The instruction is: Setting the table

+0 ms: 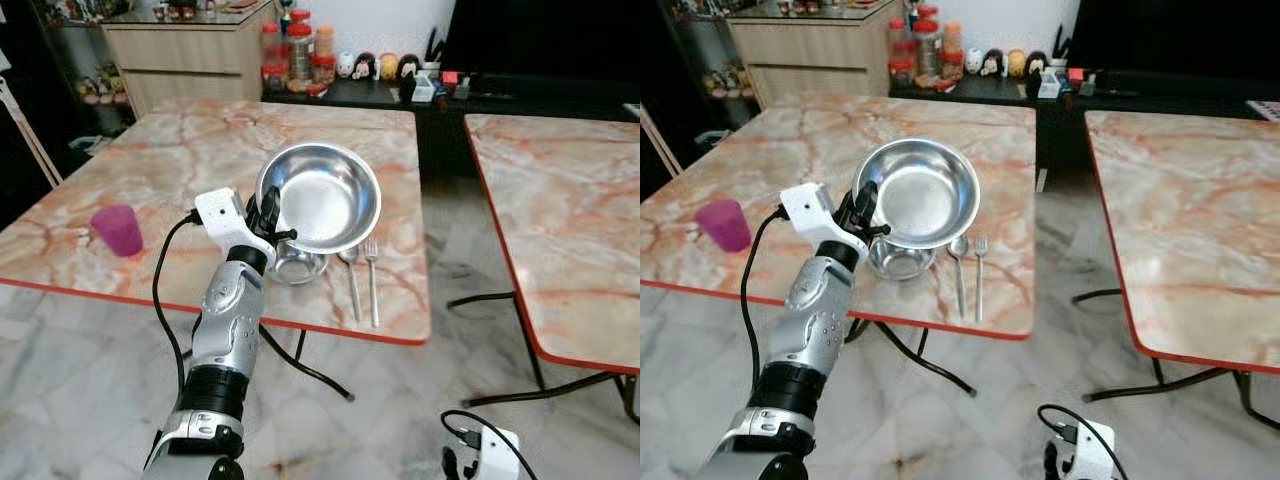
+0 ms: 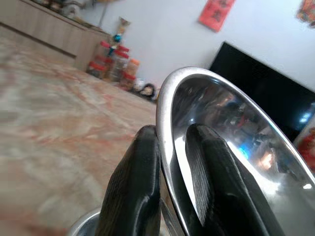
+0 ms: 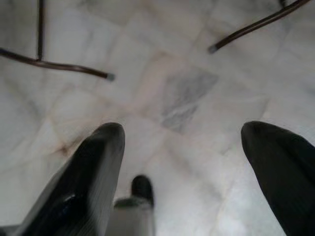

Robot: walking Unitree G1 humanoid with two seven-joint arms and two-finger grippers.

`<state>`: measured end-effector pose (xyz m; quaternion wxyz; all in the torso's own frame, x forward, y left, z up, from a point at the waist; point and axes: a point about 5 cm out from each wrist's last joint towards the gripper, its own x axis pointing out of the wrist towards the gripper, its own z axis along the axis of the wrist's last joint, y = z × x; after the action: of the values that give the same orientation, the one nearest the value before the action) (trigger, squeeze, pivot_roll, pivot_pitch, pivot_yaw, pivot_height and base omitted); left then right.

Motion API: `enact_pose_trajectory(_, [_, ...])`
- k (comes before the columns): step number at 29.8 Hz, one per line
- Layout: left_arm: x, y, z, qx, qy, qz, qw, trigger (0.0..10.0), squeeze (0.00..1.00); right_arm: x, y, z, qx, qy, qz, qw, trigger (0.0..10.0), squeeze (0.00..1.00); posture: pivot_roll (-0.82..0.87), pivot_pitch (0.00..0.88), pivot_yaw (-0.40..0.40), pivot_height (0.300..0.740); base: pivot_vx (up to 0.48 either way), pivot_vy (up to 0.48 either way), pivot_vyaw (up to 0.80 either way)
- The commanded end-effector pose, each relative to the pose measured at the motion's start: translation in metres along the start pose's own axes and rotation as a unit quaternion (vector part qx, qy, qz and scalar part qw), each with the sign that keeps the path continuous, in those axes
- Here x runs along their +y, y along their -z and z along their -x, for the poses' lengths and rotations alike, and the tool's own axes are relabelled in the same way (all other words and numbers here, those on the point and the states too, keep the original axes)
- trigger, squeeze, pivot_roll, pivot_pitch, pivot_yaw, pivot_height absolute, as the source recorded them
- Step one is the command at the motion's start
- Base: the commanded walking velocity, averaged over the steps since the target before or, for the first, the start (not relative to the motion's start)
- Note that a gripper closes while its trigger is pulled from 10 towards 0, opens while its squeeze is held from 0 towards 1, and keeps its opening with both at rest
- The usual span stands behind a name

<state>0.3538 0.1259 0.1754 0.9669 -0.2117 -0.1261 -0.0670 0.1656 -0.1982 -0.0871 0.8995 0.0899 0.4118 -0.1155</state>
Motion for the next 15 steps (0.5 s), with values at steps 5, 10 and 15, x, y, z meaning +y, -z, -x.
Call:
enact_pose_trajectory(5, [-0.0071,-0.0065,-0.0028,-0.011,0.011,0.006,1.000,10.0,0.00,-0.0027,-0.0002,0.0003,-0.001,0.005,-0.001,1.000,10.0,0.00,0.02,0.000,-0.020,0.740,0.000,-0.286,0.00])
enact_pose_trajectory(10, [-0.0069,-0.0077,-0.0025,-0.012,0.012,0.005,1.000,10.0,0.00,-0.0023,0.0013,0.0007,0.001,0.004,-0.001,1.000,10.0,0.00,0.02,0.000,-0.020,0.740,0.000,-0.283,0.00])
enact_pose_trajectory(15, [-0.0072,-0.0059,-0.0009,-0.009,0.011,0.006,1.000,10.0,0.00,-0.0033,0.0002,0.0005,-0.001,0.005,0.001,1.000,10.0,0.00,0.02,0.000,-0.021,0.740,0.000,-0.286,0.00])
